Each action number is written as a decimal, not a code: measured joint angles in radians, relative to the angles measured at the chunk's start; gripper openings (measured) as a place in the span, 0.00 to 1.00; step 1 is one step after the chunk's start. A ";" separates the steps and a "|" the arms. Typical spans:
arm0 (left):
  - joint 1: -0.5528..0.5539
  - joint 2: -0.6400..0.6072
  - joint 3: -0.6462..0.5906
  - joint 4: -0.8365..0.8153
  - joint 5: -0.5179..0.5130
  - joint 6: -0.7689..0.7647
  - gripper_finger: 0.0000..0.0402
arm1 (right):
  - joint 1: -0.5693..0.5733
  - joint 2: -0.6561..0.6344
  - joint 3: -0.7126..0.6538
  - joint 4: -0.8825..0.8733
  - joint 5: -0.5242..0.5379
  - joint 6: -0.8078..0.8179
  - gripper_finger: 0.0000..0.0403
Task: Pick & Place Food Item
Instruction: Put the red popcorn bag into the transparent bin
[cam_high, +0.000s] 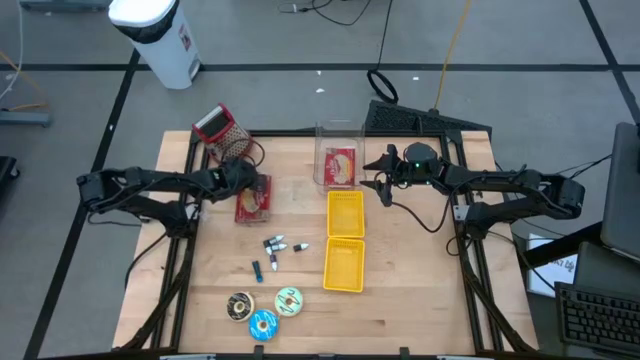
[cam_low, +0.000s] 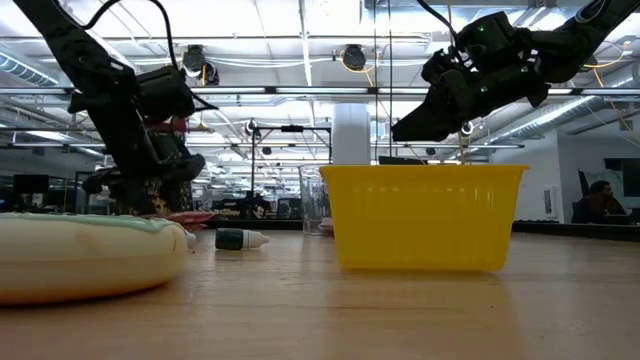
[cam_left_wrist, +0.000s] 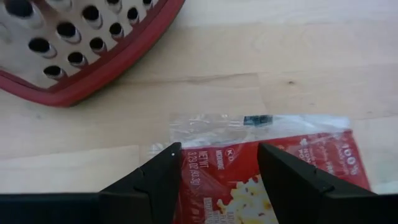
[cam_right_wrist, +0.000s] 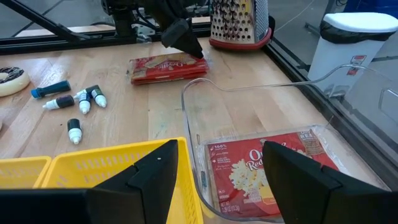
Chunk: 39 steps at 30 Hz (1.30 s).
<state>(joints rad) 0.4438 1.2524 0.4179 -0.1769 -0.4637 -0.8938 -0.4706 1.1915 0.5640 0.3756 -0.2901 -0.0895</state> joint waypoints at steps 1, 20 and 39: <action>0.000 -0.010 0.000 -0.003 0.000 0.001 0.53 | 0.000 0.000 0.000 0.000 0.000 0.000 0.55; 0.000 -0.011 0.000 -0.031 0.010 -0.007 0.53 | 0.000 0.000 0.000 0.001 0.000 -0.004 0.55; 0.001 0.090 0.001 -0.023 0.014 -0.049 0.50 | 0.000 0.000 0.000 0.001 0.000 -0.002 0.55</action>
<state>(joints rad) 0.4450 1.3426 0.4187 -0.2002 -0.4492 -0.9426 -0.4706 1.1913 0.5644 0.3763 -0.2901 -0.0910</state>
